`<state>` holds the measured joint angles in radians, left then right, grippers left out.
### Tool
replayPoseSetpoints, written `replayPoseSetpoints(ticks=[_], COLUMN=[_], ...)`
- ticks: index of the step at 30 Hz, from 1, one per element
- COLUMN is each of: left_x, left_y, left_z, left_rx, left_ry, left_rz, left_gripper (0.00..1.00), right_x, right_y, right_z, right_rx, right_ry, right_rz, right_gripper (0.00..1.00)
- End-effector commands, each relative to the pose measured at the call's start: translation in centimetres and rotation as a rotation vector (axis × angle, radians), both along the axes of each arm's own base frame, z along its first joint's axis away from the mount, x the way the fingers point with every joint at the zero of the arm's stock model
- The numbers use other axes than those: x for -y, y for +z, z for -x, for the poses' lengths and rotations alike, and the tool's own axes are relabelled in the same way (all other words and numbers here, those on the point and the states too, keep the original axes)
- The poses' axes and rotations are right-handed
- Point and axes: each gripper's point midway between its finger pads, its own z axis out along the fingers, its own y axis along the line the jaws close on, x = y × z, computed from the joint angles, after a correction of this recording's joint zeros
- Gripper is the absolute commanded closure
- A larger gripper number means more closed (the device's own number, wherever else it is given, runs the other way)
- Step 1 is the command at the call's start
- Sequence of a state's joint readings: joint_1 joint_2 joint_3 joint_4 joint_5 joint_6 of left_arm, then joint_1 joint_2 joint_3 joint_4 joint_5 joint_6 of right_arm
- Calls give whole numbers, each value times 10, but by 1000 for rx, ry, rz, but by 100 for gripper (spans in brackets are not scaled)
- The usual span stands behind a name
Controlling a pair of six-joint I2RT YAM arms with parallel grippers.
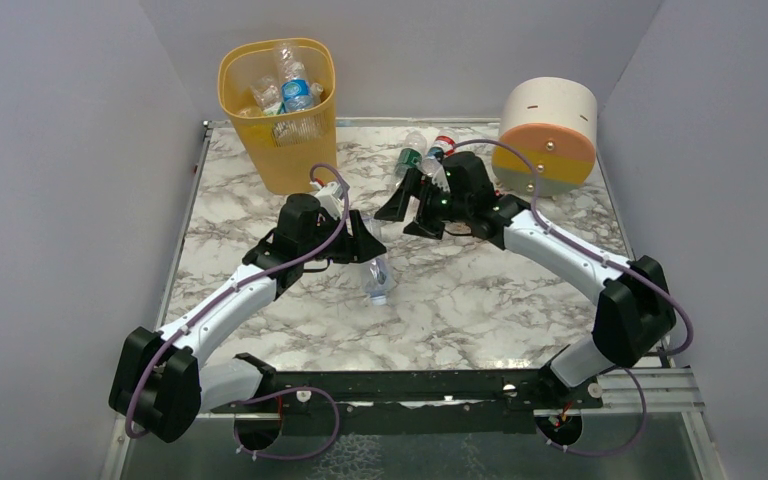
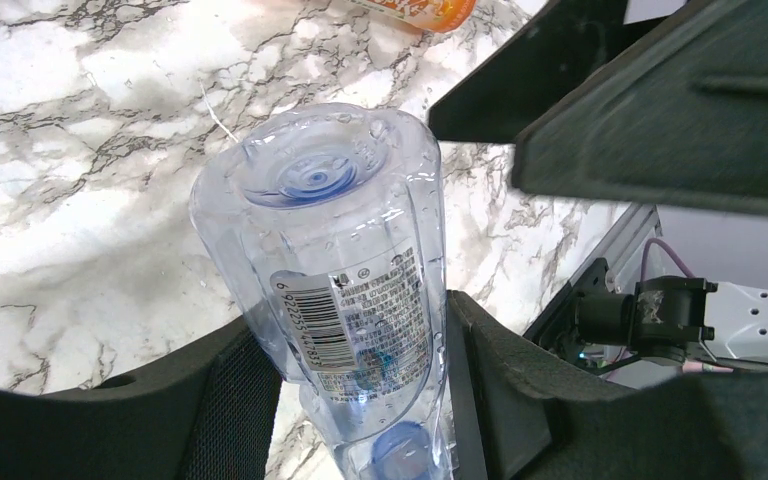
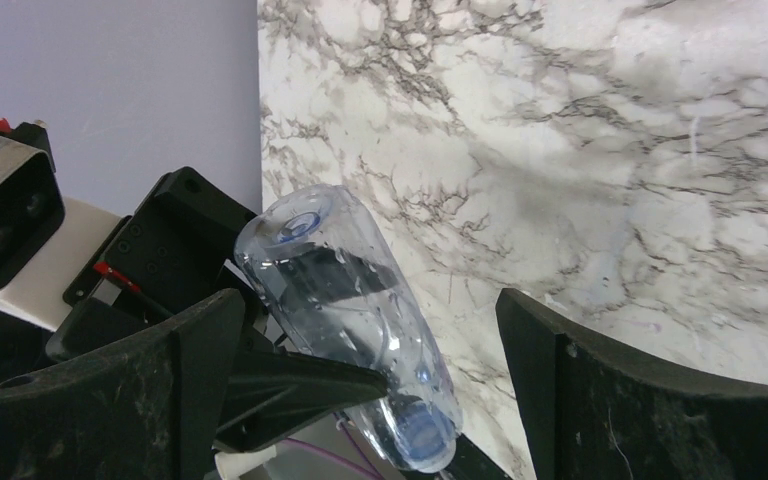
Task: Put the plastic bottles in the bin
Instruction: Pick up the plastic bottle at the center of the board.
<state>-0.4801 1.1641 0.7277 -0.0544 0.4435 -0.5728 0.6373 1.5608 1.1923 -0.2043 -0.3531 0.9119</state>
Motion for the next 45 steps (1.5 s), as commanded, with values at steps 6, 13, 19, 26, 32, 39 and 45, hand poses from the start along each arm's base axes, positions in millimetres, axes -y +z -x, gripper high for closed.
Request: replayPoseSetpoints(ticks=[6,13,19,26,32,39,45], left_x=[0,1,2,2,2,8,21], left_y=[10,10,14,15,16,33,79], left_z=[-4,-7,-10,-11,-13,-24,-52], left_rx=[50,54,62,62,61,87,166], left_ry=[1,4,9,14,18,25,33], left_rz=[-8,-8,-3,-3,-2,17,51], left_gripper=[57,57,57,57,57,57,57], right_x=[54,82,95,100,99,101,104], right_y=[14,12,3,-4,-8,-12,-12], right_z=[0,12,20,25,26,29,34], right_rx=[80,109,98,91,85,78,83], right_ry=[-105,-142,-159,-158,-151,-145,-144], right_rz=[110,167,188,193,188,187,182], right_gripper=[0,1,1,1,0,1,1])
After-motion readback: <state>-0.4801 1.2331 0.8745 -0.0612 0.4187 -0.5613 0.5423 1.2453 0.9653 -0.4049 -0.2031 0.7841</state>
